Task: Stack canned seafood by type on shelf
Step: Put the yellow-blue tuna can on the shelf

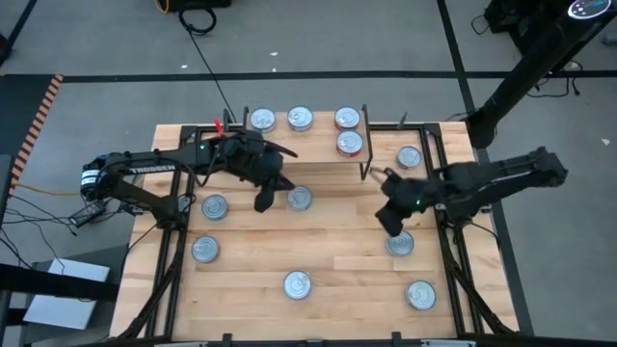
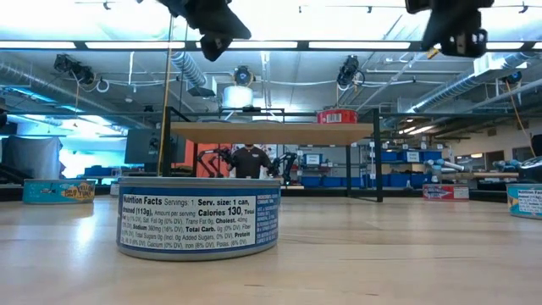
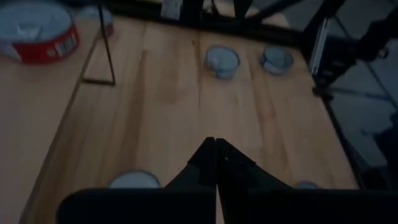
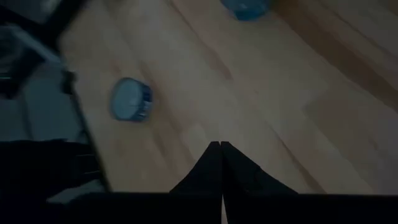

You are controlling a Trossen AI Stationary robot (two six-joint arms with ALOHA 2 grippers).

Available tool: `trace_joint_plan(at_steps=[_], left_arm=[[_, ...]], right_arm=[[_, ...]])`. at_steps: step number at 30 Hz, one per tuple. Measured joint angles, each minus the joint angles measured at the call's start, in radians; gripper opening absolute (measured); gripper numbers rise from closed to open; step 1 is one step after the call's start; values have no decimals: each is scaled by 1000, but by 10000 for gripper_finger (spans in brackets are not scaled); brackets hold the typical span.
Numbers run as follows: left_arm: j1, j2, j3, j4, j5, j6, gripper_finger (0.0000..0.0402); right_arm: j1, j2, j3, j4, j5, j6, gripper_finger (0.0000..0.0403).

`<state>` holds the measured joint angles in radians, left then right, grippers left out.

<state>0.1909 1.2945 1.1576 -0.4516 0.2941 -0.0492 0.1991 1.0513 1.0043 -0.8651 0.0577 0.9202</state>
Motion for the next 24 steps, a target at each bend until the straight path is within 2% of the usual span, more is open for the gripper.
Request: trace_joint_plan(at_steps=[2,7,12,14,19,24], left_arm=[[-1,0,0,-24,27,7,2],[-1,0,0,-34,75,-15,2],[-3,4,0,-15,32,-36,3],[-4,5,0,-10,6,-60,3],[-10,5,0,-4,-91,-87,3],[-10,5,0,-4,-102,-110,3]], right_arm=[[55,21,-3,-19,38,27,4],[139,33,-3,-126,20,103,7],[172,35,-5,-339,-27,95,8],[175,35,-32,-375,-54,63,8],[175,35,-167,-310,-130,-9,7],[175,35,-290,-211,-110,22,7]])
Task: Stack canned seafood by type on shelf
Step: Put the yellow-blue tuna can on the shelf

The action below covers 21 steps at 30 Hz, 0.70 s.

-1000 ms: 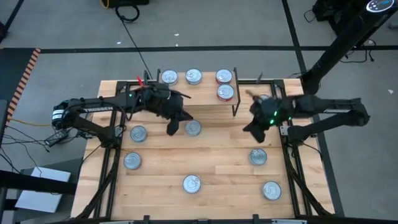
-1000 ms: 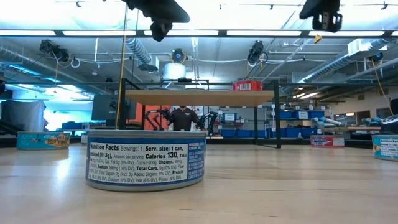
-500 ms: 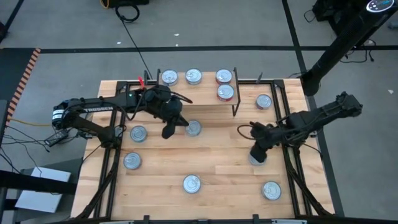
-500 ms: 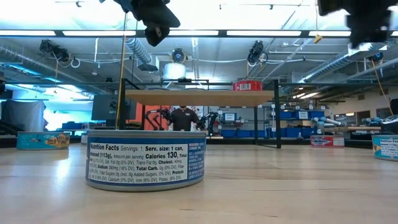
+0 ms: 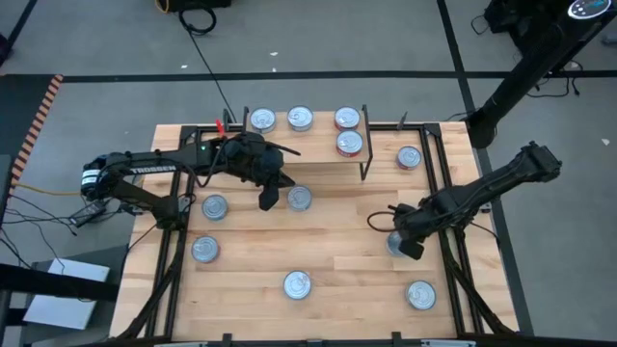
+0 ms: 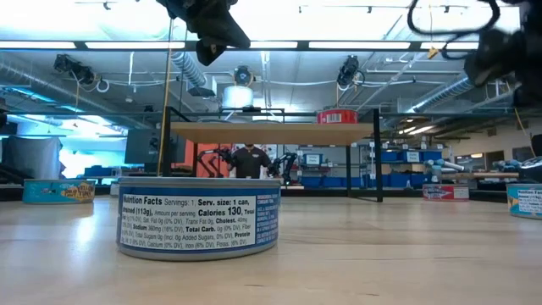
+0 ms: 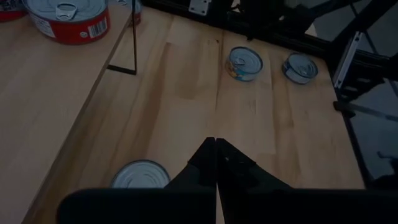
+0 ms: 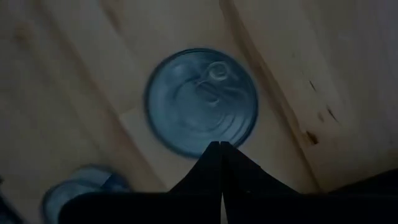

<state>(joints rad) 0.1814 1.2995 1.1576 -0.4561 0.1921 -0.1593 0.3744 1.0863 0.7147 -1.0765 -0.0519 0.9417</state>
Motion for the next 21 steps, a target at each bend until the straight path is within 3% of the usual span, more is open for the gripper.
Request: trace_joint_plan(at_steps=[6,15,21], left_arm=[[-4,0,0,-16,2,-6,3],[-7,0,0,-15,3,-2,3],[-6,20,0,-57,3,62,3]], right_arm=[[0,0,-79,130,7,43,7],[0,0,-86,248,69,78,8],[-4,0,-86,250,120,114,33]])
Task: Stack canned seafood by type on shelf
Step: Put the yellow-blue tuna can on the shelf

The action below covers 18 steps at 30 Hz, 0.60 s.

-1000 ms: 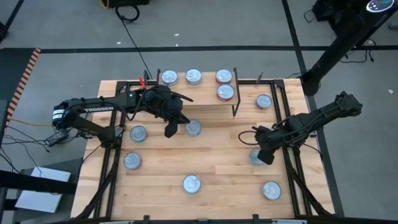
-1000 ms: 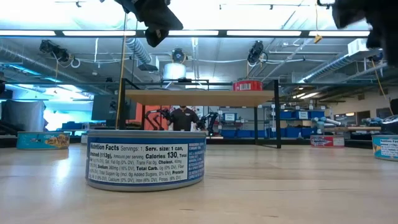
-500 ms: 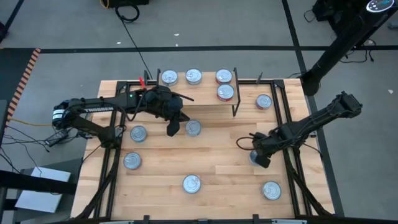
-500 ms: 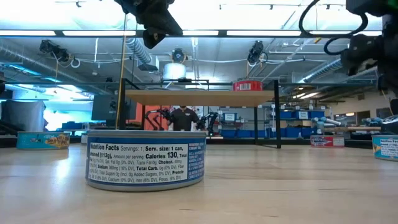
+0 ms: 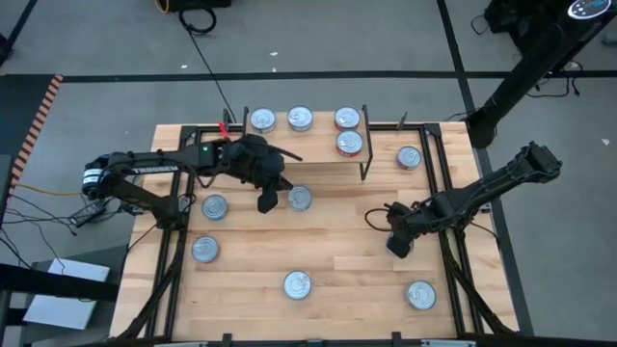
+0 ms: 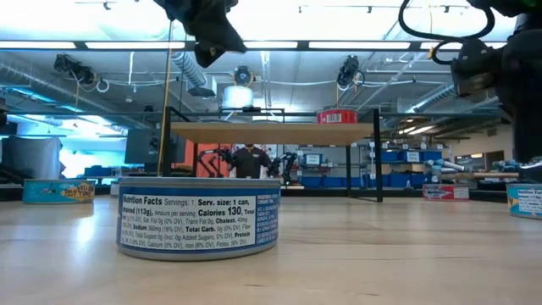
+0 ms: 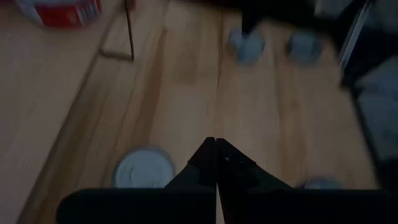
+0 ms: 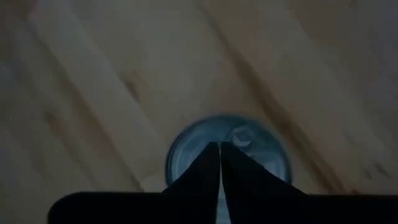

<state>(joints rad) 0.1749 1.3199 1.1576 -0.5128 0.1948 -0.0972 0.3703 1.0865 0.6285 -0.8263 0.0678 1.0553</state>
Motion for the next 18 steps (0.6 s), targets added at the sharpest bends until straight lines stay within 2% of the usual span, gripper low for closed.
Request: trace_joint_plan(at_steps=[3,9,13,18], left_arm=[[-2,59,0,-61,1,64,2],[-51,171,0,-55,2,171,1],[-82,214,0,-43,-1,174,1],[-110,230,0,-27,-45,167,1]], right_arm=[[-7,0,0,7,-2,15,48],[5,0,0,1,-97,11,69],[24,0,0,0,-113,10,78],[43,14,-2,-1,-102,-79,84]])
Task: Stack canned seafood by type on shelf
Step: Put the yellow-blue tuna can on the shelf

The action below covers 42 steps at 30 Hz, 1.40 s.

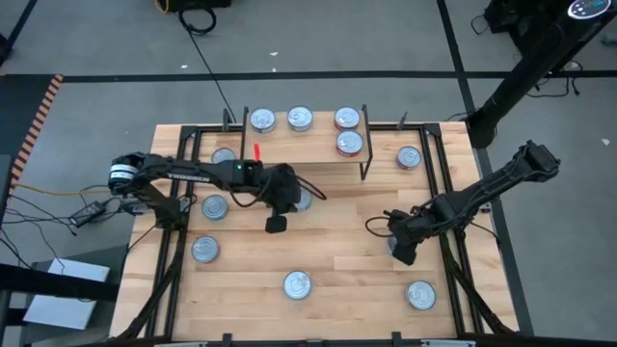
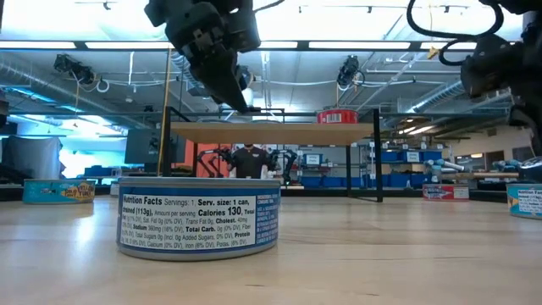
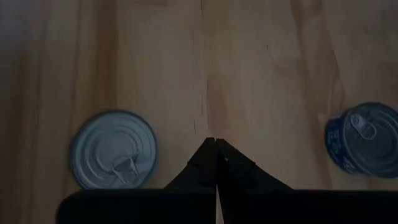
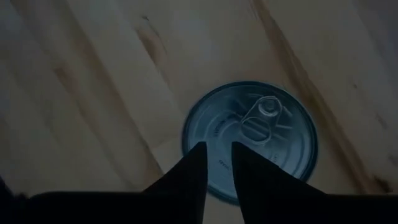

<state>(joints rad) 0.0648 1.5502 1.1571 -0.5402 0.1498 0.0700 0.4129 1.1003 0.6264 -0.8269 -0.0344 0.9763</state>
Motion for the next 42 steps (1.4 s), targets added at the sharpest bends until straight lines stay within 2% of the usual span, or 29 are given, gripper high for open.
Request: trace_joint_plan(at_steps=[4,10,16,21,28,32,36,39,42], left_arm=[[-9,-1,0,-11,-9,-23,1],[-22,-10,0,-24,-8,-48,1],[-21,-28,0,-36,-8,-47,1],[-7,-34,24,-26,-5,-47,1],[11,-34,71,-6,1,-42,1],[12,-34,79,22,1,-16,1],[13,-34,79,19,2,-2,1],[13,-34,79,-3,2,-2,1],[13,-34,79,-26,2,0,1]], right_arm=[[-1,34,-24,18,4,-57,69],[-5,113,-40,135,5,-109,8],[-68,194,-38,417,4,-143,17],[-113,167,35,399,8,-141,11],[-110,88,117,274,31,-135,49],[-41,89,135,290,-6,-182,84],[51,141,136,345,13,-252,123],[101,196,136,345,83,-288,142],[124,261,136,328,172,-316,144]])
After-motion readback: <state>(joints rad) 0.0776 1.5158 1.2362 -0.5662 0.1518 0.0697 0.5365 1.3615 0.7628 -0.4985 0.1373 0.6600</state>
